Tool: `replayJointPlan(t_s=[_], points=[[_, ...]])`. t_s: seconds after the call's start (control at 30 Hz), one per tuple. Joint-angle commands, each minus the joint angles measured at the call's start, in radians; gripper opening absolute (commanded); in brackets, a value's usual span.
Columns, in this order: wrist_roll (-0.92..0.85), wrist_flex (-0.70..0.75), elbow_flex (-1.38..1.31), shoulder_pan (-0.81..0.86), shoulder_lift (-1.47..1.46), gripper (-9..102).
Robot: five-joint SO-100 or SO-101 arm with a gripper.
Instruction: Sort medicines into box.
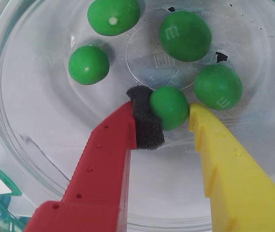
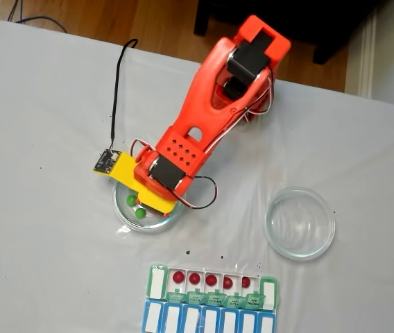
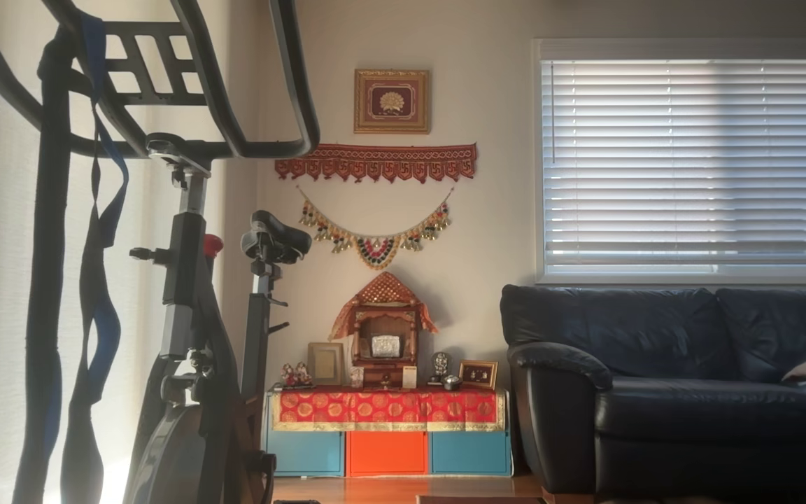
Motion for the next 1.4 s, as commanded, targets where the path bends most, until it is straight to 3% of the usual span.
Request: replayJointPlan(t_s=[0.0, 0.37, 0.7, 0.93, 1.1, 1.37], points=[[-0.009, 0.009, -0.017, -0.014, 0.021, 1], [-0.086, -0.003, -0.017, -0.009, 0.216, 1], [0.029, -0.014, -0.123, -0.044, 0.368, 1], [0.072, 0.242, -0.506, -0.278, 0.135, 1], [0.13, 0.305, -0.578, -0.485, 0.02, 1], [0.232, 0.291, -0.689, -0.663, -0.117, 1]])
